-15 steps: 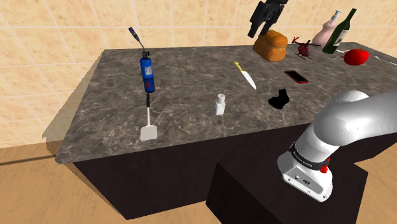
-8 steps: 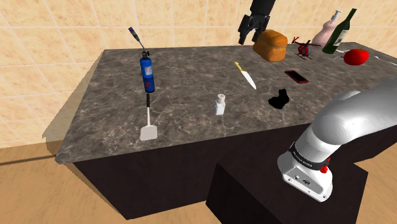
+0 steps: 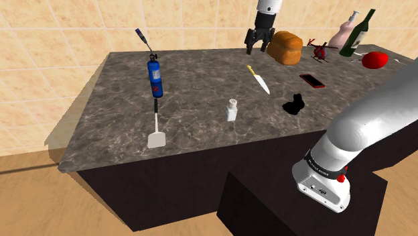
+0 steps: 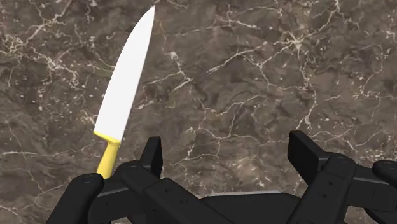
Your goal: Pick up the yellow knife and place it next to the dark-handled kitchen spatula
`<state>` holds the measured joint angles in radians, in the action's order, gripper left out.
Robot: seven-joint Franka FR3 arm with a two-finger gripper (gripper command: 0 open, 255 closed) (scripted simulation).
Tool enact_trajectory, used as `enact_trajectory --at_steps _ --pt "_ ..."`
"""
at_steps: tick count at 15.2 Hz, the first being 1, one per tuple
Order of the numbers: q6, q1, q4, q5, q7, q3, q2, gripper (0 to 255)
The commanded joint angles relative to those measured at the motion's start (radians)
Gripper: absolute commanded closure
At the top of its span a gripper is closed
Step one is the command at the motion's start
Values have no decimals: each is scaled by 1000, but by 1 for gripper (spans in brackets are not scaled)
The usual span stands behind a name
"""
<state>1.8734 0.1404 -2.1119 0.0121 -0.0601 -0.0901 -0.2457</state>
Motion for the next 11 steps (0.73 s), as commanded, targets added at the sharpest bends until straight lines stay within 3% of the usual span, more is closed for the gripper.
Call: enact_trajectory --at_steps 1,11 --pt "10 11 43 -7 4 -12 75 0" --pt "28 75 268 -25 8 -75 424 0"
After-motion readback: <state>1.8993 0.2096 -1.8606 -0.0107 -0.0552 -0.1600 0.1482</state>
